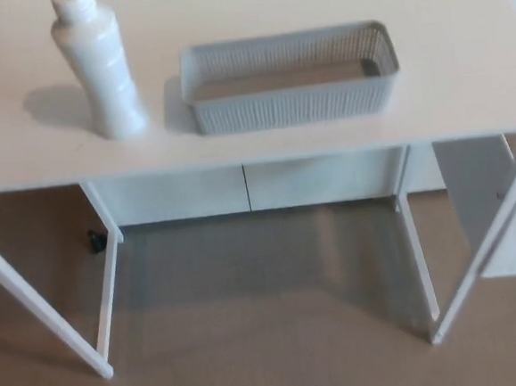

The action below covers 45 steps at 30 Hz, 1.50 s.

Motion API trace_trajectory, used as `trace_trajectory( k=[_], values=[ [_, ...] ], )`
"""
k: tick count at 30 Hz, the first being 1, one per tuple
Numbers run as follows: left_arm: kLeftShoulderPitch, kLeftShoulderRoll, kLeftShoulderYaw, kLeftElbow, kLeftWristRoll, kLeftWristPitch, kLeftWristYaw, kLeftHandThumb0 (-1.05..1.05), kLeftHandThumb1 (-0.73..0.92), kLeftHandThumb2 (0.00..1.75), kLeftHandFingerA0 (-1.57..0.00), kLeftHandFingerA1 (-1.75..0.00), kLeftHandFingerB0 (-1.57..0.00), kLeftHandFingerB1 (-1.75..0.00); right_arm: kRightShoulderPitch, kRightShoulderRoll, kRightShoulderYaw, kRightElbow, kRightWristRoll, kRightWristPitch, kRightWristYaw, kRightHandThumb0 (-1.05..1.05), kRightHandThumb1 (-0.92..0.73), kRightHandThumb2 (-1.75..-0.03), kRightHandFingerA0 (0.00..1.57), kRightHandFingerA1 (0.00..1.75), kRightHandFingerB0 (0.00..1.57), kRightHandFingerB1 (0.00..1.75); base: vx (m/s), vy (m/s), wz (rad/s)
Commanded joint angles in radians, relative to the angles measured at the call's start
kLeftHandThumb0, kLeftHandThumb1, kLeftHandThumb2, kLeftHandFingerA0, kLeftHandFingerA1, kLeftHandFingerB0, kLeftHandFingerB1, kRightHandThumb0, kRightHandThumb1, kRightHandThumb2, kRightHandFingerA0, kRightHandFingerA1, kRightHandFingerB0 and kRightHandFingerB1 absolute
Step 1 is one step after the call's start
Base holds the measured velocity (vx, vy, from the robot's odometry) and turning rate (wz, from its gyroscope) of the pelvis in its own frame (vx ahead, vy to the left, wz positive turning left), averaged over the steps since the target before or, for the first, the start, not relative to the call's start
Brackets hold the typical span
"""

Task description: The robot walk up to a desk on which a bottle is kept on the left hand side and a container is kept on the right hand side. The robot uses its left hand to pick up the bottle and places it in the container.

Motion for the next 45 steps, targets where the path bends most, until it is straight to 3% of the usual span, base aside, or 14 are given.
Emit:
trace_trajectory(
  k=[1, 2, 3, 4, 9, 10, 11, 12, 14, 15, 16, 36, 41, 45],
  values=[
    [0.017, 0.048, -0.006, 0.011, 0.069, 0.055, 0.080, -0.40, 0.55, 0.73, -0.41, -0.45, -0.56, -0.49, 0.034, -0.008, -0.002, 0.047, -0.005, -0.052, 0.012, -0.56, -0.18, -0.54, 0.88, 0.56, 0.72, 0.48, 0.14, -0.045, -0.04],
    [0.018, 0.049, -0.007, 0.009, 0.074, 0.058, 0.088, -0.40, 0.55, 0.73, -0.41, -0.45, -0.56, -0.49, 0.036, -0.007, -0.002, 0.044, -0.003, -0.050, 0.009, -0.56, -0.18, -0.54, 0.88, 0.56, 0.72, 0.48, 0.14, -0.045, -0.06],
    [0.018, 0.052, -0.012, 0.010, 0.080, 0.064, 0.090, -0.34, 0.62, 0.59, -0.43, -0.36, -0.58, -0.40, 0.039, -0.007, -0.001, 0.046, -0.003, -0.056, 0.013, -0.58, -0.20, -0.55, 0.86, 0.55, 0.69, 0.47, 0.14, -0.045, -0.06],
    [0.018, 0.057, -0.016, 0.014, 0.084, 0.066, 0.088, -0.41, 0.55, 0.73, -0.38, -0.45, -0.49, -0.47, 0.043, -0.008, 0.001, 0.044, -0.004, -0.060, 0.018, -0.59, -0.22, -0.56, 0.85, 0.55, 0.67, 0.47, 0.14, -0.008, -0.08],
    [0.027, 0.058, -0.001, -0.014, 0.078, 0.089, 0.106, -0.39, 0.53, 0.71, -0.37, -0.44, -0.52, -0.48, 0.046, -0.014, 0.008, 0.080, -0.008, -0.091, 0.038, -0.58, -0.20, -0.56, 0.89, 0.56, 0.66, 0.46, 0.10, 0.095, -0.10],
    [0.033, 0.058, 0.004, -0.031, 0.075, 0.098, 0.109, -0.32, 0.61, 0.58, -0.39, -0.36, -0.55, -0.39, 0.037, -0.016, 0.007, 0.107, -0.007, -0.104, 0.044, -0.58, -0.20, -0.55, 0.90, 0.55, 0.67, 0.46, 0.20, 0.142, 0.42],
    [0.033, 0.060, 0.005, -0.035, 0.074, 0.100, 0.104, -0.32, 0.61, 0.58, -0.39, -0.36, -0.54, -0.38, 0.034, -0.015, 0.009, 0.117, -0.008, -0.114, 0.043, -0.59, -0.20, -0.55, 0.89, 0.55, 0.67, 0.46, 0.30, 0.181, -0.03],
    [0.028, 0.058, 0.008, -0.032, 0.075, 0.100, 0.111, -0.40, 0.53, 0.71, -0.36, -0.43, -0.54, -0.48, 0.030, -0.015, 0.010, 0.121, -0.007, -0.114, 0.038, -0.57, -0.20, -0.55, 0.89, 0.55, 0.67, 0.45, 0.26, 0.125, -0.11],
    [0.019, 0.057, 0.011, -0.020, 0.071, 0.096, 0.110, -0.40, 0.53, 0.72, -0.33, -0.43, -0.52, -0.48, 0.031, -0.014, 0.011, 0.119, -0.007, -0.122, 0.040, -0.59, -0.21, -0.56, 0.88, 0.55, 0.66, 0.46, 0.19, 0.103, 0.06],
    [0.017, 0.057, 0.011, -0.015, 0.069, 0.090, 0.104, -0.40, 0.53, 0.72, -0.33, -0.43, -0.52, -0.48, 0.030, -0.014, 0.013, 0.123, -0.008, -0.128, 0.042, -0.59, -0.21, -0.56, 0.88, 0.55, 0.66, 0.46, 0.15, 0.114, 0.04],
    [0.017, 0.058, 0.011, -0.015, 0.069, 0.089, 0.101, -0.32, 0.62, 0.59, -0.36, -0.35, -0.55, -0.39, 0.030, -0.014, 0.014, 0.123, -0.009, -0.129, 0.041, -0.60, -0.20, -0.56, 0.88, 0.55, 0.68, 0.46, 0.17, 0.125, 0.06],
    [-0.020, 0.071, 0.007, 0.041, 0.073, 0.048, 0.084, -0.34, 0.62, 0.58, -0.38, -0.35, -0.54, -0.38, 0.003, -0.024, 0.044, 0.131, -0.018, -0.127, 0.031, -0.59, -0.24, -0.59, 0.84, 0.55, 0.66, 0.48, 0.04, -0.064, 0.02],
    [-0.016, 0.072, 0.000, 0.023, 0.080, 0.056, 0.090, -0.35, 0.61, 0.58, -0.38, -0.36, -0.40, -0.35, 0.006, -0.025, 0.055, 0.123, -0.026, -0.126, 0.017, -0.56, -0.24, -0.60, 0.85, 0.57, 0.67, 0.50, 0.05, 0.173, -0.03],
    [-0.016, 0.079, -0.009, 0.026, 0.085, 0.053, 0.069, -0.37, 0.65, 0.61, -0.34, -0.35, -0.40, -0.35, -0.004, -0.031, 0.058, 0.151, -0.031, -0.134, 0.016, -0.55, -0.24, -0.60, 0.85, 0.57, 0.68, 0.50, 0.08, 0.113, 0.06]
  ],
)
